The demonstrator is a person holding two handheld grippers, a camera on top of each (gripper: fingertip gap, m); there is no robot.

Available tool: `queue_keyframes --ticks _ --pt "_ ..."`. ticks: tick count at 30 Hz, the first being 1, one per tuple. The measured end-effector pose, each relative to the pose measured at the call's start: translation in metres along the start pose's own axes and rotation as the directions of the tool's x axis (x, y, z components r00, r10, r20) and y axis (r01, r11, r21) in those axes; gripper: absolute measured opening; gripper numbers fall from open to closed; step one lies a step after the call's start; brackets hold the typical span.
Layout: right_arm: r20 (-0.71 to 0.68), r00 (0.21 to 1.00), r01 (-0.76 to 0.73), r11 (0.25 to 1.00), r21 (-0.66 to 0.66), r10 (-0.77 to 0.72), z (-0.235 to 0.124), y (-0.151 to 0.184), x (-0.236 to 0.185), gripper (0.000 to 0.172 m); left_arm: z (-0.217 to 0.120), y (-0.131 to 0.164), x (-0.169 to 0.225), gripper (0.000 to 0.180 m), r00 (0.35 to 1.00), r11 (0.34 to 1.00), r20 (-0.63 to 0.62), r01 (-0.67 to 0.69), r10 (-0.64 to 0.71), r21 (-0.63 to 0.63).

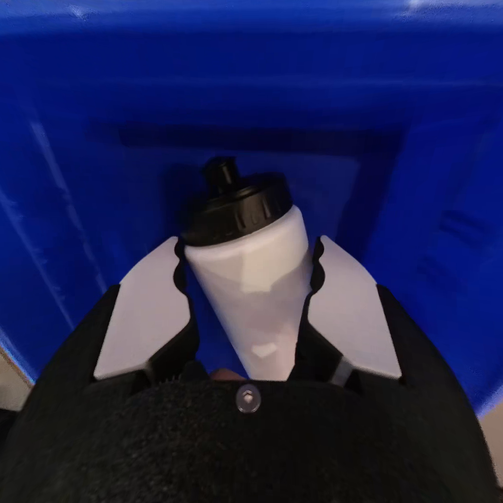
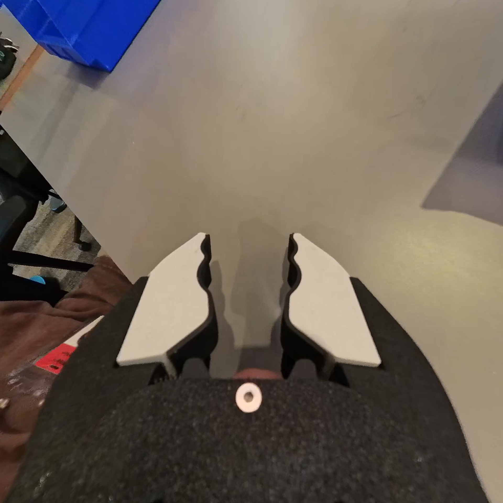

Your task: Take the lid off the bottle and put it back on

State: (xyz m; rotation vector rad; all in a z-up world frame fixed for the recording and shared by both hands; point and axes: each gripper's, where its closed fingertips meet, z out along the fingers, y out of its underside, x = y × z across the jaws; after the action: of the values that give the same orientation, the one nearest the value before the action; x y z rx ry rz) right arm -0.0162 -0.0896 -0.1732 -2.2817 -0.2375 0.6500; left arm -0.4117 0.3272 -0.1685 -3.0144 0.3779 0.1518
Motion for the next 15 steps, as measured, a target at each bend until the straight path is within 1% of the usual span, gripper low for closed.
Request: queue_keyframes --ticks 3,5,7,9,11,13,15 --pt "0.000 1.000 -0.005 1.000 -0.008 0.005 0.002 0.001 0.001 0.054 0.000 0.000 -0.005 0.089 0.995 0.997 -0.066 0.072 -0.072 -0.006" --pt "0.007 1.000 -0.008 1.000 -0.017 0.008 0.005 0.002 0.000 0.054 -0.001 0.001 -0.006 0.088 0.989 0.996 -0.113 0.090 -0.091 -0.012" --pt "0.011 1.000 -0.004 1.000 -0.021 0.004 0.006 0.002 -0.002 0.054 -0.010 -0.004 -0.011 0.088 0.984 0.994 -0.149 0.107 -0.101 0.031" --pt "0.011 1.000 0.001 1.000 -0.019 -0.001 0.007 0.001 -0.003 0.054 -0.025 -0.012 -0.018 0.088 0.982 0.988 -0.165 0.109 -0.090 0.111" --pt "0.016 1.000 0.001 1.000 -0.018 -0.001 0.007 0.001 -0.004 0.054 -0.047 -0.020 -0.027 0.088 0.985 0.974 -0.158 0.100 -0.068 0.204" --pt "0.021 1.000 -0.001 1.000 -0.020 0.001 0.008 0.001 -0.004 0.054 -0.079 -0.030 -0.034 0.087 0.988 0.942 -0.152 0.086 -0.039 0.324" --pt "0.021 1.000 0.000 1.000 -0.019 0.000 0.008 0.001 -0.005 0.054 -0.119 -0.038 -0.036 0.087 0.990 0.888 -0.142 0.064 0.002 0.456"
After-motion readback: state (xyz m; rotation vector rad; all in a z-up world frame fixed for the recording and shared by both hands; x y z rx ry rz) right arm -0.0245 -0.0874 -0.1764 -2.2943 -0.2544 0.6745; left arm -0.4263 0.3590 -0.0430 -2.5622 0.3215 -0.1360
